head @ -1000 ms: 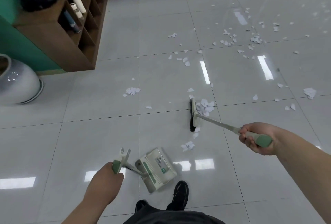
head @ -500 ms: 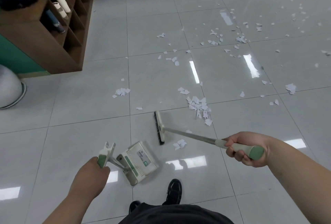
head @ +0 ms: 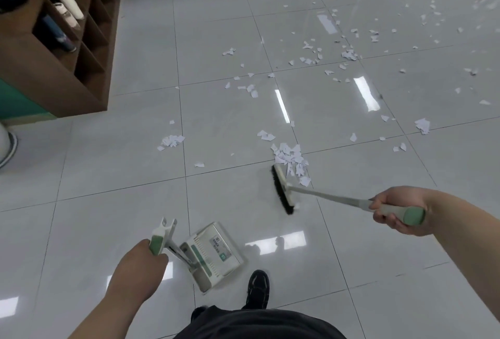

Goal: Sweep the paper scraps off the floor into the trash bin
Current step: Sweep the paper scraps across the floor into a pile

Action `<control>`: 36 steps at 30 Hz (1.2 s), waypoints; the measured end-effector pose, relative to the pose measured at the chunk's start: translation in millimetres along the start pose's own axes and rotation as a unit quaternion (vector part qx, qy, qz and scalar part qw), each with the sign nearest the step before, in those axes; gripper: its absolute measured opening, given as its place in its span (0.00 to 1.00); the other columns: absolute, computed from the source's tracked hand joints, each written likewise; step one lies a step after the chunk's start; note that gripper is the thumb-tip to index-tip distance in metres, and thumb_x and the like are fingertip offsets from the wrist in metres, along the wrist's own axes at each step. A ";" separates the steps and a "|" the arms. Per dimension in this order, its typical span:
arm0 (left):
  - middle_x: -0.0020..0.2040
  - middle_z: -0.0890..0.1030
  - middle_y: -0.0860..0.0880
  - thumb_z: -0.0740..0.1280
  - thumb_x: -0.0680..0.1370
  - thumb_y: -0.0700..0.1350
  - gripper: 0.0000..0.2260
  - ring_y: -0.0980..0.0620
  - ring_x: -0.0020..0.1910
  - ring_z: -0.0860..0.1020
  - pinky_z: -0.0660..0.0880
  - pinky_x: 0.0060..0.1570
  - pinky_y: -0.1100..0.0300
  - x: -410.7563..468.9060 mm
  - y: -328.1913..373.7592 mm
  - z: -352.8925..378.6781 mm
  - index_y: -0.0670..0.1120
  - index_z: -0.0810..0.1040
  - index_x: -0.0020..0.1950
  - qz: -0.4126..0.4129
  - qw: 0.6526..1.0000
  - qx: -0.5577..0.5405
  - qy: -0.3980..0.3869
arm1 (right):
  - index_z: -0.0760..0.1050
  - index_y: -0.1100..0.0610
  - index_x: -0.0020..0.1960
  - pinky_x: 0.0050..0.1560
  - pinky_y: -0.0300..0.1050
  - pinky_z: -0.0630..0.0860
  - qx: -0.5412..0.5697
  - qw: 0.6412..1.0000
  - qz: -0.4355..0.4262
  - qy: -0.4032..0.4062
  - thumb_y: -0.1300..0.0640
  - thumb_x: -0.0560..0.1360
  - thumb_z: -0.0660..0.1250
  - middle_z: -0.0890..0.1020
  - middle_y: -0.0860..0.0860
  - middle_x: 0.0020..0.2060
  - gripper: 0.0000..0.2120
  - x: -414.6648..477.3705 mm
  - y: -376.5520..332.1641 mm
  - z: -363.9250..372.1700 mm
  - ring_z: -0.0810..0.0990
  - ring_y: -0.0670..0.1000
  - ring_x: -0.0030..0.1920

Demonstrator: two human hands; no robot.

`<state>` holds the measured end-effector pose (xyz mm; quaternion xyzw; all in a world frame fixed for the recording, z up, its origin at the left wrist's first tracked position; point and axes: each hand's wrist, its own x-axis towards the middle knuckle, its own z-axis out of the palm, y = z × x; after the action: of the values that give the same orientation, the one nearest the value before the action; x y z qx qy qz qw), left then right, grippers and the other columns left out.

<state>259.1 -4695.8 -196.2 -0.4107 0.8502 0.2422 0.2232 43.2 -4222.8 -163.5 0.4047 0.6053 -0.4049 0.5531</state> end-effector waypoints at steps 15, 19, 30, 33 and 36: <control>0.33 0.77 0.42 0.63 0.74 0.40 0.02 0.41 0.30 0.75 0.73 0.34 0.54 52.7 11.9 -45.4 0.42 0.74 0.44 0.023 0.997 -0.063 0.024 | 0.71 0.52 0.64 0.19 0.34 0.67 0.016 0.990 -0.133 -0.039 0.62 0.72 0.63 0.75 0.51 0.32 0.20 -20.1 -51.0 65.8 0.70 0.47 0.21; 0.32 0.76 0.44 0.62 0.74 0.40 0.03 0.42 0.29 0.73 0.71 0.33 0.54 80.2 -1.1 -77.1 0.42 0.74 0.44 0.006 0.996 -0.083 0.040 | 0.71 0.52 0.67 0.19 0.34 0.66 0.011 0.984 -0.145 -0.100 0.62 0.72 0.63 0.75 0.51 0.32 0.23 -7.2 -88.5 141.4 0.70 0.47 0.21; 0.32 0.75 0.45 0.62 0.75 0.40 0.02 0.45 0.29 0.72 0.69 0.32 0.56 200.9 -40.9 -175.2 0.42 0.72 0.43 -0.034 0.995 -0.081 0.038 | 0.70 0.51 0.56 0.21 0.35 0.66 -0.002 0.973 -0.127 -0.194 0.61 0.75 0.62 0.75 0.49 0.32 0.11 38.0 -253.4 402.0 0.69 0.45 0.23; 0.32 0.75 0.45 0.62 0.74 0.41 0.02 0.46 0.29 0.71 0.70 0.33 0.56 238.5 -48.5 -201.1 0.43 0.71 0.42 -0.046 0.995 -0.084 0.031 | 0.70 0.52 0.53 0.20 0.35 0.68 -0.001 0.974 -0.100 -0.205 0.60 0.75 0.63 0.76 0.49 0.31 0.08 52.3 -298.1 461.6 0.70 0.45 0.23; 0.34 0.74 0.46 0.62 0.74 0.40 0.02 0.46 0.30 0.71 0.69 0.33 0.57 268.6 -52.6 -218.7 0.43 0.70 0.42 -0.061 0.994 -0.087 0.027 | 0.71 0.52 0.54 0.21 0.35 0.69 0.011 0.976 -0.070 -0.205 0.60 0.75 0.64 0.76 0.49 0.32 0.09 67.9 -328.8 501.9 0.70 0.45 0.23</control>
<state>110.8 -5013.2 -192.3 -0.4858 0.8051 0.2901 0.1782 -97.8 -4804.0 -247.5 0.2756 0.5015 -0.5239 0.6309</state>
